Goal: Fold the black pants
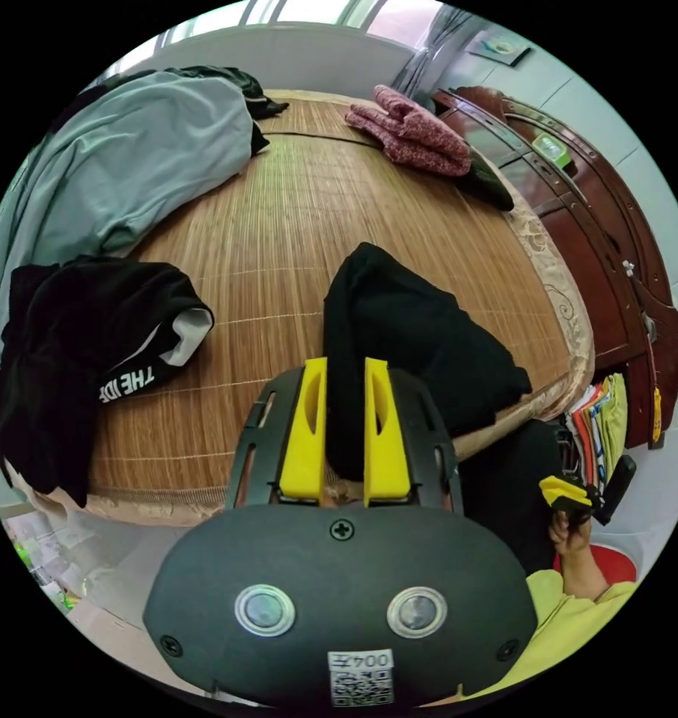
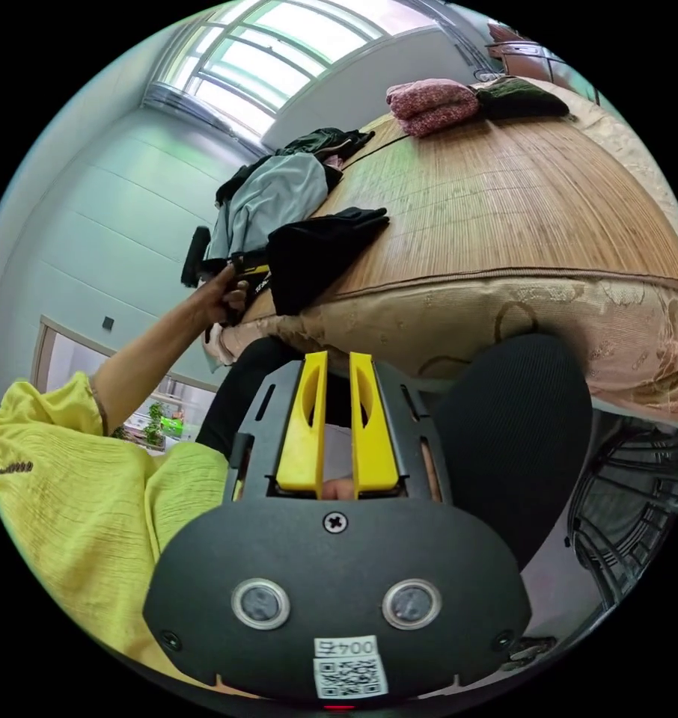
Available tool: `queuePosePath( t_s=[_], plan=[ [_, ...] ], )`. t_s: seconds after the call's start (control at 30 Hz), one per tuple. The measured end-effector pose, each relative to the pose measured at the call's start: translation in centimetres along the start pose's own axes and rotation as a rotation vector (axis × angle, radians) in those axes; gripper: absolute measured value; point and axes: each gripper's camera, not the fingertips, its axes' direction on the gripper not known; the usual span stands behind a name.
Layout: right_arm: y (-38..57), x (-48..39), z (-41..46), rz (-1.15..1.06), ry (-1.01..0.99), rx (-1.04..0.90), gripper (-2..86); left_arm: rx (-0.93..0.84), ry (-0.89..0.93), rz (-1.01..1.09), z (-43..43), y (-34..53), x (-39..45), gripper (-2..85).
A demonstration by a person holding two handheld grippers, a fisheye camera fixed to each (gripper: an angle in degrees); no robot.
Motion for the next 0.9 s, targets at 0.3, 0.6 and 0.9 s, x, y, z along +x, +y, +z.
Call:
queuePosePath(
  t_s=[0.3, 0.6, 0.9],
  plan=[
    [0.4, 1.3, -0.3, 0.096, -0.084, 0.101, 3.1, 0.362, 0.342, 0.125, -7.0, 0.5, 2.0, 1.6],
    [0.0, 1.0, 0.5, 0.164, -0.105, 0.142, 7.2, 0.093, 0.364, 0.515, 2.6, 4.7, 12.7, 1.4],
    [-8.6, -8.0, 3.7, -0.135, 0.131, 0.033, 6.1, 0.084, 0.519, 0.289, 6.0, 8.2, 6.6, 2.2]
  ],
)
